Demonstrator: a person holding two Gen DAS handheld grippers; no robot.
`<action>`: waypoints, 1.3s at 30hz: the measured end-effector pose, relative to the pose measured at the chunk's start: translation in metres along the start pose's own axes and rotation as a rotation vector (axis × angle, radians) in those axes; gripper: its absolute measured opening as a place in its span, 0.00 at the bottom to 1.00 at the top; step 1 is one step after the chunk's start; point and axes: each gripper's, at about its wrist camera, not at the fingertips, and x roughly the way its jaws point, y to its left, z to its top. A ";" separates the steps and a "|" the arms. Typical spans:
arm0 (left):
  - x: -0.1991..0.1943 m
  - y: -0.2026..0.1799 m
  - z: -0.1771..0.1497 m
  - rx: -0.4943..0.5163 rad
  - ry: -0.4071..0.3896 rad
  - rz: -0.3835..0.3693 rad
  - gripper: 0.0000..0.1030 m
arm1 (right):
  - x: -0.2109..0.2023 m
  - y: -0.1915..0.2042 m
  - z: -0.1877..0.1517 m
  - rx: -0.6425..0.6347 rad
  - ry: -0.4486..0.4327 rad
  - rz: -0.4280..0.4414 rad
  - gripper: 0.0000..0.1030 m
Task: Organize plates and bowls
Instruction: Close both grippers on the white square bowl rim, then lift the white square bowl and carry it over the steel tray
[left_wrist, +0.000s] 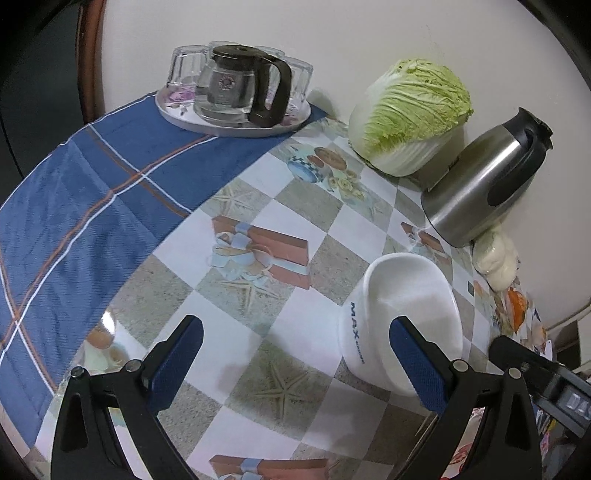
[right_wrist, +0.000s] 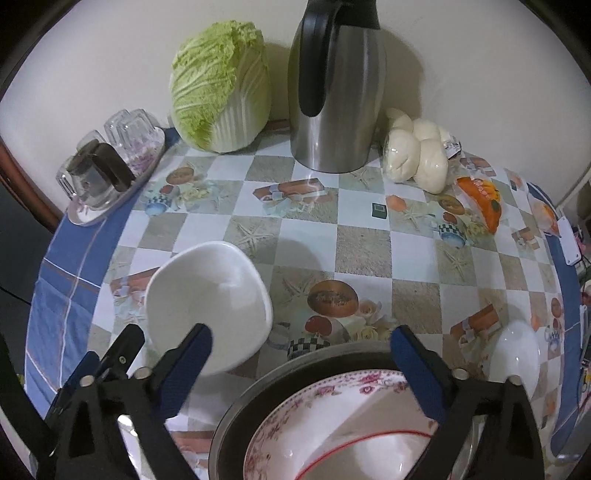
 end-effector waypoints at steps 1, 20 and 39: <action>0.002 -0.002 0.000 0.005 0.001 -0.004 0.97 | 0.004 0.001 0.001 -0.002 0.007 -0.003 0.89; 0.034 -0.023 -0.011 0.055 0.086 -0.128 0.40 | 0.051 0.012 0.006 -0.008 0.107 0.036 0.30; 0.016 -0.027 -0.010 0.096 0.049 -0.154 0.20 | 0.038 0.029 -0.003 -0.074 0.100 0.082 0.13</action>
